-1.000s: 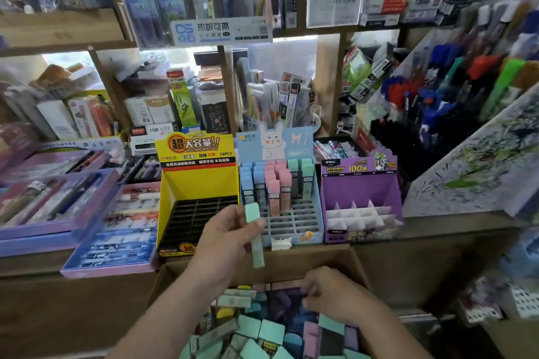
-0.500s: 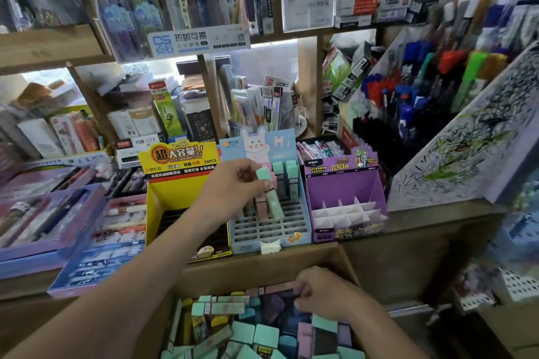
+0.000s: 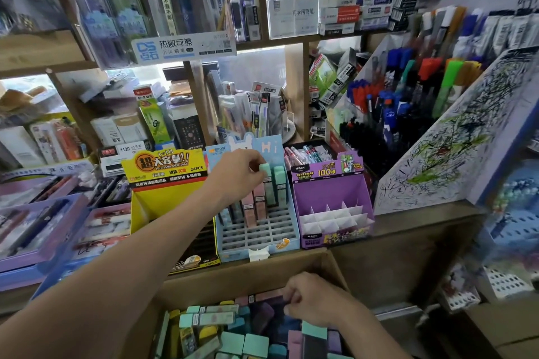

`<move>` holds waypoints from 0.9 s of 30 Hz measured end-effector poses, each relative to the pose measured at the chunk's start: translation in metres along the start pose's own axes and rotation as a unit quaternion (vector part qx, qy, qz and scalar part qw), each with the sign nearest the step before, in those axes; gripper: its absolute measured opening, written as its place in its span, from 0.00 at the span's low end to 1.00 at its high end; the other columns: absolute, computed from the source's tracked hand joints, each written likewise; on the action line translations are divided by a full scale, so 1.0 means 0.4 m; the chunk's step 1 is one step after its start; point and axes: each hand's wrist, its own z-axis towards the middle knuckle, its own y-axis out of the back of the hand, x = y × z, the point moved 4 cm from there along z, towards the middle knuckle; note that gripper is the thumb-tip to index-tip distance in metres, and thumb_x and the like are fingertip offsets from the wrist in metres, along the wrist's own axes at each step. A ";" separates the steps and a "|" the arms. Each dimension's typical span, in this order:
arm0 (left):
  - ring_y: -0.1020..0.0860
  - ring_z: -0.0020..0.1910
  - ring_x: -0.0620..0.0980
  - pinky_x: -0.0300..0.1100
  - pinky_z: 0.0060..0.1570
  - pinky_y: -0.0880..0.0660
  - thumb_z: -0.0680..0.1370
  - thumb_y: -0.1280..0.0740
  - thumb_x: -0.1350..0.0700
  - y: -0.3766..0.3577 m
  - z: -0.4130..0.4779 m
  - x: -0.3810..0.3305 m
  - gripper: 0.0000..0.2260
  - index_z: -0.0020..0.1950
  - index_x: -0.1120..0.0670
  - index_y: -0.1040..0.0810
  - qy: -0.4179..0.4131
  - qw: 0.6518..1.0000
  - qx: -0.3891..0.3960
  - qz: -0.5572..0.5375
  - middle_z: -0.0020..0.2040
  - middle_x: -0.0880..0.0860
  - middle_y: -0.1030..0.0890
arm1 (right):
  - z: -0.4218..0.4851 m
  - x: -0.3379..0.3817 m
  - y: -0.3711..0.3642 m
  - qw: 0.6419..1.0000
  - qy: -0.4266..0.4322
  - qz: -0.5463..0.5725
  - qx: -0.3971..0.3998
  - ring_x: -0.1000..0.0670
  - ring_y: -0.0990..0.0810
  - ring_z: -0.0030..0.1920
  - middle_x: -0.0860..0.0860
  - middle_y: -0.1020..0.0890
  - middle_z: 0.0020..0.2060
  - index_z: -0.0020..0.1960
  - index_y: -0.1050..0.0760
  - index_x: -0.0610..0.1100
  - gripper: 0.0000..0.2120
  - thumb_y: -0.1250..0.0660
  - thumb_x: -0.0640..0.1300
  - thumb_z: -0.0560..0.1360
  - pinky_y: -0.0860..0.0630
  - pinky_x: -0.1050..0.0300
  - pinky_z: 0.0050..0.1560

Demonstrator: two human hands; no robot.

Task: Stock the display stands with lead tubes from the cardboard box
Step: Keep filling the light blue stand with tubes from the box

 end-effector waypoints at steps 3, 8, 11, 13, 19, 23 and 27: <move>0.22 0.41 0.47 0.33 0.36 0.31 0.77 0.29 0.57 -0.007 0.007 0.009 0.06 0.52 0.53 0.16 0.001 1.000 0.004 0.010 0.44 0.50 0.17 | 0.002 0.000 0.002 1.000 -0.001 0.004 0.005 0.53 0.19 0.56 0.52 0.18 0.56 0.61 0.22 0.49 0.12 0.29 0.47 0.78 0.21 0.51 0.64; 0.23 0.42 0.48 0.36 0.40 0.31 0.76 0.30 0.59 -0.011 0.013 0.008 0.07 0.54 0.53 0.16 -0.011 1.000 0.002 0.007 0.45 0.50 0.17 | 0.008 -0.002 0.002 1.000 -0.001 0.004 0.005 0.52 0.19 0.56 0.51 0.17 0.56 0.62 0.21 0.48 0.14 0.28 0.47 0.77 0.21 0.51 0.63; 0.24 0.39 0.45 0.29 0.36 0.34 0.76 0.29 0.59 -0.010 0.013 0.010 0.06 0.52 0.53 0.16 -0.015 1.000 0.005 -0.002 0.42 0.48 0.19 | 0.011 -0.004 0.002 1.000 -0.001 0.007 0.005 0.53 0.19 0.56 0.52 0.17 0.56 0.61 0.21 0.48 0.13 0.28 0.47 0.78 0.21 0.51 0.63; 0.25 0.37 0.39 0.27 0.34 0.36 0.76 0.28 0.58 -0.009 0.013 0.010 0.05 0.50 0.53 0.17 -0.018 1.000 0.008 -0.002 0.40 0.45 0.21 | 0.012 -0.004 0.001 1.000 0.000 0.008 0.007 0.53 0.19 0.56 0.52 0.17 0.56 0.61 0.21 0.48 0.13 0.28 0.47 0.78 0.21 0.52 0.63; 0.21 0.45 0.49 0.40 0.46 0.23 0.76 0.28 0.56 -0.016 0.013 0.002 0.06 0.52 0.53 0.16 -0.025 0.999 0.020 0.006 0.44 0.49 0.19 | 0.014 -0.007 0.000 1.000 -0.002 0.010 0.000 0.54 0.18 0.55 0.53 0.17 0.54 0.59 0.21 0.50 0.11 0.27 0.48 0.77 0.20 0.53 0.62; 0.20 0.46 0.50 0.45 0.50 0.22 0.77 0.29 0.57 -0.020 0.011 0.003 0.10 0.58 0.52 0.19 -0.018 1.000 0.016 0.009 0.46 0.50 0.19 | 0.014 -0.005 0.001 1.000 0.001 0.013 0.004 0.55 0.18 0.54 0.54 0.17 0.53 0.58 0.21 0.51 0.10 0.27 0.47 0.77 0.20 0.53 0.61; 0.20 0.45 0.50 0.46 0.50 0.21 0.77 0.32 0.60 -0.016 0.010 0.003 0.09 0.57 0.54 0.19 -0.027 0.999 0.007 0.017 0.45 0.49 0.18 | 0.014 -0.004 0.001 1.000 0.002 0.011 0.005 0.55 0.18 0.54 0.54 0.17 0.53 0.58 0.21 0.51 0.10 0.28 0.46 0.77 0.20 0.54 0.61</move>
